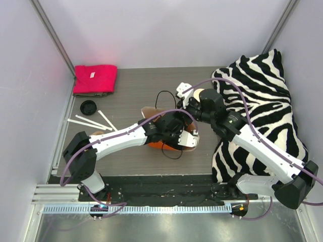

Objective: Pack the takeout coffee

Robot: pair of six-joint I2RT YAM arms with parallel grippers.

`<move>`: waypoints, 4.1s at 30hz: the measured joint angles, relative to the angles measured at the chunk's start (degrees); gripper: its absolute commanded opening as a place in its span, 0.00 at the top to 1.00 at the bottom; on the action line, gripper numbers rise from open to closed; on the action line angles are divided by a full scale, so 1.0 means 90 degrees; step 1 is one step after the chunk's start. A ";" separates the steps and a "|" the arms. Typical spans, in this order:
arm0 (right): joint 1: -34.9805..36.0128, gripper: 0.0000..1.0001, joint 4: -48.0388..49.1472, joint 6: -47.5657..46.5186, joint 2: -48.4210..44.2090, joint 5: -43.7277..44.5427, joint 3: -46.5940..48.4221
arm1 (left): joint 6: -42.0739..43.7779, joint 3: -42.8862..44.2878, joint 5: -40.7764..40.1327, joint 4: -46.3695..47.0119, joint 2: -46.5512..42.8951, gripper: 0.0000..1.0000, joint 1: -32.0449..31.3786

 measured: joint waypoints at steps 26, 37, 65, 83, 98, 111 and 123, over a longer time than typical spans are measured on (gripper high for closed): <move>-0.0010 0.99 -0.0403 -0.0374 -0.0214 -0.0107 0.0017 | -0.0410 -0.0073 0.0444 -0.0131 -0.0202 0.10 0.0124; 0.0010 0.99 -0.0401 -0.0376 -0.0257 -0.0253 0.0007 | -0.0578 -0.0087 0.0539 -0.0398 -0.0381 0.00 0.0075; 0.0022 0.99 -0.0389 -0.0367 -0.0257 -0.0367 0.0005 | -0.0687 -0.0168 0.0384 -0.0413 -0.0537 0.27 0.0039; 0.0022 0.99 -0.0444 -0.0437 -0.0255 -0.0357 -0.0032 | -0.0653 -0.0350 0.0248 0.0032 -0.0474 0.16 0.0039; 0.0034 0.99 -0.0345 -0.0483 -0.0255 -0.0289 -0.0032 | -0.0668 -0.0180 0.0141 -0.0651 -0.0634 0.06 0.0024; 0.0044 0.99 -0.0338 -0.0466 -0.0257 -0.0231 -0.0029 | -0.0500 -0.0236 0.0007 -0.0809 -0.1025 0.07 -0.0107; -0.0012 0.99 -0.0381 -0.0461 -0.0204 -0.0160 -0.0024 | -0.0323 -0.0437 -0.0255 -0.0746 -0.1467 0.07 -0.0231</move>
